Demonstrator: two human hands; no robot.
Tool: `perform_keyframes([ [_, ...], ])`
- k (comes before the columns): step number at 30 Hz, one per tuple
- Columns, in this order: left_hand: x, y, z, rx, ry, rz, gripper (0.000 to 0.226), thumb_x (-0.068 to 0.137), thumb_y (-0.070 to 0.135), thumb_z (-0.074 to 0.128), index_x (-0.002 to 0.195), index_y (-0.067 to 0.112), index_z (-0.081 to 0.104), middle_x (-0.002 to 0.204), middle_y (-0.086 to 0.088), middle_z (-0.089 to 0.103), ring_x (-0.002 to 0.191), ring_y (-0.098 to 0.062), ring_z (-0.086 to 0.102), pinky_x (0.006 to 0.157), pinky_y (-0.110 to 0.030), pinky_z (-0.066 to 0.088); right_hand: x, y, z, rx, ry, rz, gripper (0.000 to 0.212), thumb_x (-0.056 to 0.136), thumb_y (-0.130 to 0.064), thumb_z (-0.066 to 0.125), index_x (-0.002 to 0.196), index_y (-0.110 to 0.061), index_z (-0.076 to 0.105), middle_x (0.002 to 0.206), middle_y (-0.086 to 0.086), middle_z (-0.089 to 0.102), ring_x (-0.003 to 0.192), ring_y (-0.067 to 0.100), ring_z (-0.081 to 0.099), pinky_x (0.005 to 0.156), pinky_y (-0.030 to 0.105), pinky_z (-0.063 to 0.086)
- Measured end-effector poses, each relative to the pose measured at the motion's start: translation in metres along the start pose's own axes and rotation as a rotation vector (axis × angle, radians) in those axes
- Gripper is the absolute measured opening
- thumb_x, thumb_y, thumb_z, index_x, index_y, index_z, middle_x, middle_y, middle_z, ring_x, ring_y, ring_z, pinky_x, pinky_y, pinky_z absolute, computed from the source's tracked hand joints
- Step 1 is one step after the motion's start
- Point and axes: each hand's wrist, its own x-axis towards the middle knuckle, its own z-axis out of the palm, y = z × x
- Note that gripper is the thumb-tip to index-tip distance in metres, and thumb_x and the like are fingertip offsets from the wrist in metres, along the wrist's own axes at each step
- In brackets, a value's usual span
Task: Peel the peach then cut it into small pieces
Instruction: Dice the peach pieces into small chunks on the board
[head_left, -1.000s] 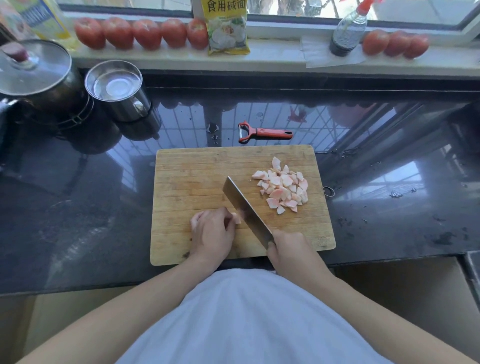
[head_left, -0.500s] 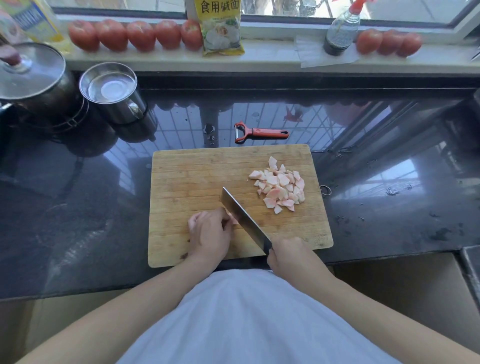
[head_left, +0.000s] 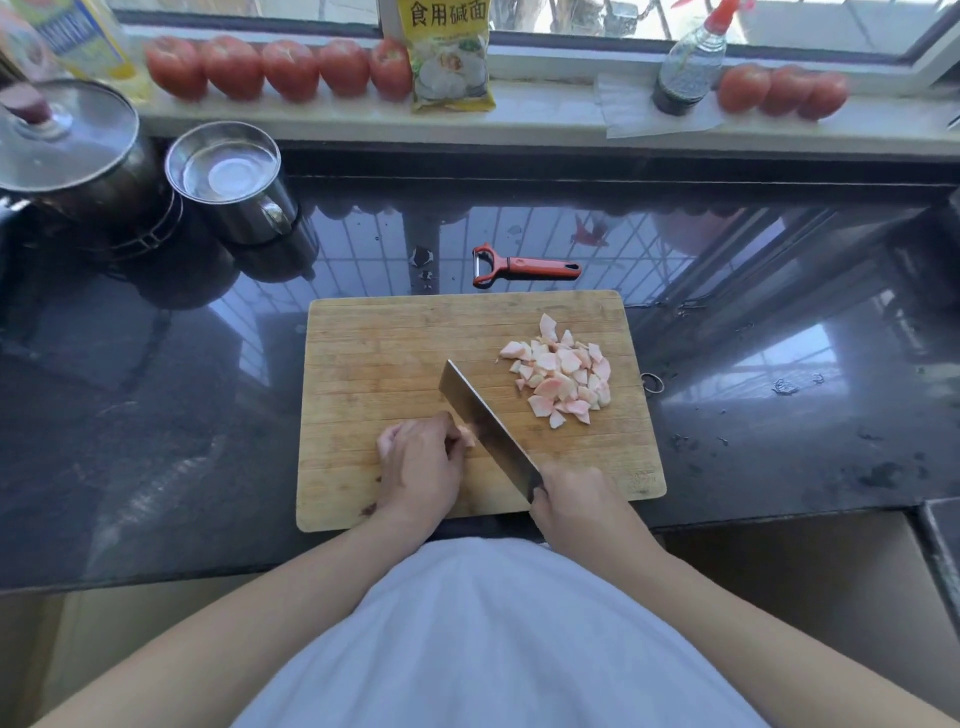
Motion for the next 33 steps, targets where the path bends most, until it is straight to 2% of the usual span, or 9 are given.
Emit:
perform_keyframes([
  [3,0.001,0.001,0.001,0.007,-0.004,-0.007,0.024,0.097,0.02,0.067,0.079,0.03,0.056,0.071,0.019,0.051,0.089,-0.01,0.052,0.104,-0.032,0.024,-0.004,0.003,0.002,0.005,-0.04,0.037,0.017,0.1,-0.017,0.046,0.104,-0.011,0.061,0.095,0.013,0.064,0.083,0.031,0.058,0.073,0.041,0.053],
  [7,0.0,0.002,0.0,0.012,0.002,-0.008,0.023,0.098,0.02,0.067,0.079,0.03,0.057,0.069,0.019,0.05,0.089,-0.009,0.049,0.1,-0.029,0.022,0.0,0.005,0.007,-0.059,-0.074,0.03,0.019,0.1,-0.016,0.047,0.106,-0.011,0.064,0.093,0.01,0.065,0.084,0.03,0.06,0.079,0.043,0.057],
  [11,0.0,0.003,-0.001,0.02,-0.003,-0.028,0.023,0.097,0.018,0.065,0.079,0.029,0.06,0.07,0.018,0.053,0.092,-0.014,0.056,0.096,-0.024,0.017,0.005,0.005,0.008,-0.093,-0.064,0.006,0.019,0.099,-0.017,0.046,0.101,-0.008,0.063,0.091,0.012,0.066,0.079,0.031,0.057,0.069,0.035,0.047],
  [14,0.001,0.003,-0.002,0.021,-0.002,-0.02,0.021,0.096,0.016,0.065,0.08,0.029,0.061,0.075,0.018,0.055,0.092,-0.012,0.055,0.094,-0.024,0.016,0.011,-0.006,0.008,-0.115,-0.046,-0.036,0.015,0.1,-0.014,0.045,0.1,-0.01,0.06,0.091,0.012,0.066,0.074,0.029,0.051,0.063,0.034,0.04],
  [18,0.001,0.004,-0.002,0.002,0.003,-0.019,0.022,0.095,0.018,0.065,0.08,0.034,0.061,0.079,0.018,0.062,0.089,-0.011,0.057,0.095,-0.026,0.019,0.026,-0.026,0.007,-0.02,0.01,-0.054,0.012,0.1,-0.012,0.041,0.094,-0.013,0.052,0.092,0.015,0.064,0.075,0.033,0.05,0.064,0.037,0.042],
  [22,0.001,0.004,-0.003,-0.017,0.002,-0.012,0.021,0.097,0.018,0.064,0.08,0.029,0.059,0.077,0.017,0.057,0.091,-0.013,0.057,0.095,-0.024,0.017,0.018,-0.019,0.004,0.06,0.032,-0.03,0.017,0.101,-0.018,0.042,0.098,-0.012,0.058,0.09,0.013,0.064,0.081,0.034,0.059,0.072,0.041,0.054],
  [26,0.001,0.003,-0.005,-0.018,0.002,-0.026,0.016,0.099,0.021,0.065,0.084,0.025,0.063,0.08,0.012,0.059,0.09,-0.008,0.046,0.098,-0.025,0.019,0.002,-0.004,-0.001,-0.004,0.006,-0.018,0.017,0.101,-0.016,0.045,0.103,-0.01,0.061,0.09,0.012,0.062,0.08,0.03,0.056,0.07,0.037,0.048],
  [30,0.001,0.005,-0.004,-0.014,-0.006,-0.034,0.02,0.098,0.016,0.062,0.082,0.027,0.062,0.079,0.014,0.058,0.089,-0.007,0.045,0.097,-0.024,0.018,0.0,0.0,0.004,-0.083,-0.035,-0.004,0.022,0.1,-0.014,0.045,0.103,-0.008,0.066,0.096,0.013,0.066,0.087,0.031,0.061,0.072,0.038,0.05],
  [33,0.0,0.007,-0.005,-0.026,-0.002,-0.04,0.024,0.097,0.014,0.062,0.079,0.029,0.059,0.075,0.016,0.055,0.087,-0.008,0.045,0.096,-0.025,0.019,0.005,0.002,0.01,-0.129,-0.058,-0.001,0.02,0.1,-0.016,0.045,0.1,-0.01,0.064,0.095,0.013,0.068,0.081,0.03,0.058,0.07,0.038,0.05],
])
